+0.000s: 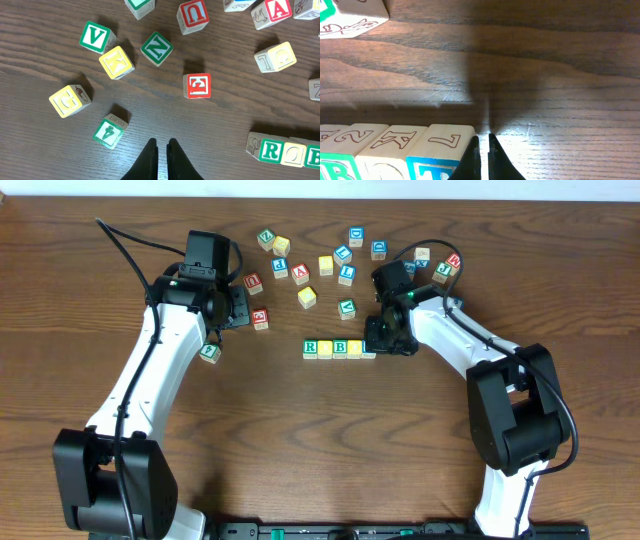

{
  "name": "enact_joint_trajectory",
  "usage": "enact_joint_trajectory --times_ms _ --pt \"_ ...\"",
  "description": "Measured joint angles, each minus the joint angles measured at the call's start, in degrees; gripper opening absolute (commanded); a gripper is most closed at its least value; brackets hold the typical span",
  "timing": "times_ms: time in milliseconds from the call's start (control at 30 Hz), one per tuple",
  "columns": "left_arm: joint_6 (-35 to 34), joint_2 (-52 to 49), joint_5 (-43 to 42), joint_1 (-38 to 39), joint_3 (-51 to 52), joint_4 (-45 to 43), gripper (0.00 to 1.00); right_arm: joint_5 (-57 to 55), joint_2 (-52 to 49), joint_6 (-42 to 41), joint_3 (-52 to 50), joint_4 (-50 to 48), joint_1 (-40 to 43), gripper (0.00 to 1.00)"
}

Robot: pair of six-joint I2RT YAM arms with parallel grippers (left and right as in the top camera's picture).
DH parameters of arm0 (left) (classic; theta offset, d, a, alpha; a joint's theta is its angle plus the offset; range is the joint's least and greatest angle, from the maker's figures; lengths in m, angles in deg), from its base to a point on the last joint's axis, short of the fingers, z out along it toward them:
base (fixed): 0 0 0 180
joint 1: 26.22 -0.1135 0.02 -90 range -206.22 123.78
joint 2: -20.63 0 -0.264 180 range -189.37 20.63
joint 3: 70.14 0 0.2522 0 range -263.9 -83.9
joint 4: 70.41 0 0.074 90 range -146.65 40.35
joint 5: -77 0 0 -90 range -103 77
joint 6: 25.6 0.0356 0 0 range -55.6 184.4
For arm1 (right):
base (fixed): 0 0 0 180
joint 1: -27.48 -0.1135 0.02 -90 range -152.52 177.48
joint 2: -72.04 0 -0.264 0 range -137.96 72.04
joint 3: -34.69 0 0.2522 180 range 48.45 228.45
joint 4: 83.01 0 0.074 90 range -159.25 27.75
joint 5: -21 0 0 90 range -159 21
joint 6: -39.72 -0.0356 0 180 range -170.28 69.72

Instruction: Spell out ROBOT

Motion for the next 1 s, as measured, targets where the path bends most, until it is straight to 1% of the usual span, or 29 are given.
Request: enact_joint_trajectory --times_ms 333,467,600,733,933,967,1000 --pt "0.0 0.0 0.0 0.0 0.0 -0.02 0.09 0.0 0.48 0.07 0.0 1.33 0.26 0.03" --pt "0.0 0.0 0.0 0.0 0.0 -0.02 0.08 0.13 3.13 0.63 0.0 1.95 1.73 0.06" --pt "0.07 0.46 -0.02 -0.02 0.0 -0.02 0.08 0.02 7.37 1.62 0.11 2.58 3.52 0.06" --pt "1.31 3.15 0.0 -0.04 0.0 -0.02 0.08 0.0 10.8 2.14 0.33 3.23 4.39 0.06" --pt "2.38 10.56 0.0 -0.42 -0.04 -0.02 0.09 0.02 14.29 3.82 0.42 4.7 5.27 0.08" --pt "2.51 11.72 0.0 -0.72 -0.04 0.0 0.14 0.09 15.08 4.02 0.42 4.83 5.49 0.09" --pt "2.71 12.9 0.0 -1.18 -0.04 0.04 0.17 0.04 16.11 4.24 0.42 4.94 5.79 0.11"
